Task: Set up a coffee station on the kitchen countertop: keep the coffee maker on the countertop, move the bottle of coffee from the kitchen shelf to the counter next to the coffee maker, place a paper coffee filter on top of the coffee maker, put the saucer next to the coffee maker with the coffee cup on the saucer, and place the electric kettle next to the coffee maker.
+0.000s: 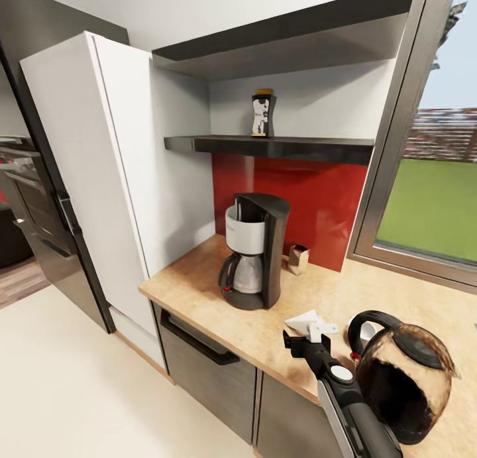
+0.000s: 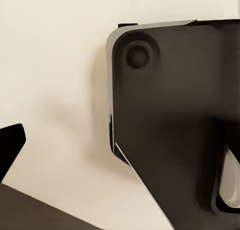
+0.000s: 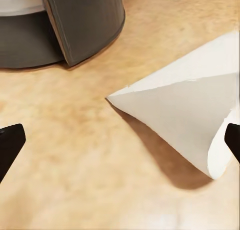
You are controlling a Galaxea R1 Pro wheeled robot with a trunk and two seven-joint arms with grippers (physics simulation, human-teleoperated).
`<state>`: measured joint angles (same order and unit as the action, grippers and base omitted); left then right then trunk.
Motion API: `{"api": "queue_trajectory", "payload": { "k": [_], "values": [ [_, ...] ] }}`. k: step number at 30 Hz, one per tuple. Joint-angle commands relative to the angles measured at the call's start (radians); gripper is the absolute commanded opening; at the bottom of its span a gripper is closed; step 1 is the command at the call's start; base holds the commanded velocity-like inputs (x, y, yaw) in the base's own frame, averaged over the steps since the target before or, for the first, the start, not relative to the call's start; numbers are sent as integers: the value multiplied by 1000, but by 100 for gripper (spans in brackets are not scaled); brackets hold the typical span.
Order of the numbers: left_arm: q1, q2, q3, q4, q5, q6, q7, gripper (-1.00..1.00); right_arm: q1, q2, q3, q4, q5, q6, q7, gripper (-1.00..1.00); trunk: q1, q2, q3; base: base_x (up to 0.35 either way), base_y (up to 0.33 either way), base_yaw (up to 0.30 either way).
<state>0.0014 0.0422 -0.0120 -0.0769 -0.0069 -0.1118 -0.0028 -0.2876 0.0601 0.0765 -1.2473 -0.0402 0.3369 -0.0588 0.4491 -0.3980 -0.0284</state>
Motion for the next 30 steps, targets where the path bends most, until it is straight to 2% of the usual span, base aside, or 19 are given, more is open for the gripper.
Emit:
{"api": "queue_trajectory", "payload": {
  "k": [1,30],
  "values": [
    [0,0,-1,-1,-1,-2,0,100,-1,0,2,-1,-4,5,-6,100,1,-2,-2,153,-112,0],
    [0,-1,-2,-1,-1,-1,0,100,-1,0,3,18,-3,-1,-6,100,1,-2,-2,11,-32,0]
  ]
}}
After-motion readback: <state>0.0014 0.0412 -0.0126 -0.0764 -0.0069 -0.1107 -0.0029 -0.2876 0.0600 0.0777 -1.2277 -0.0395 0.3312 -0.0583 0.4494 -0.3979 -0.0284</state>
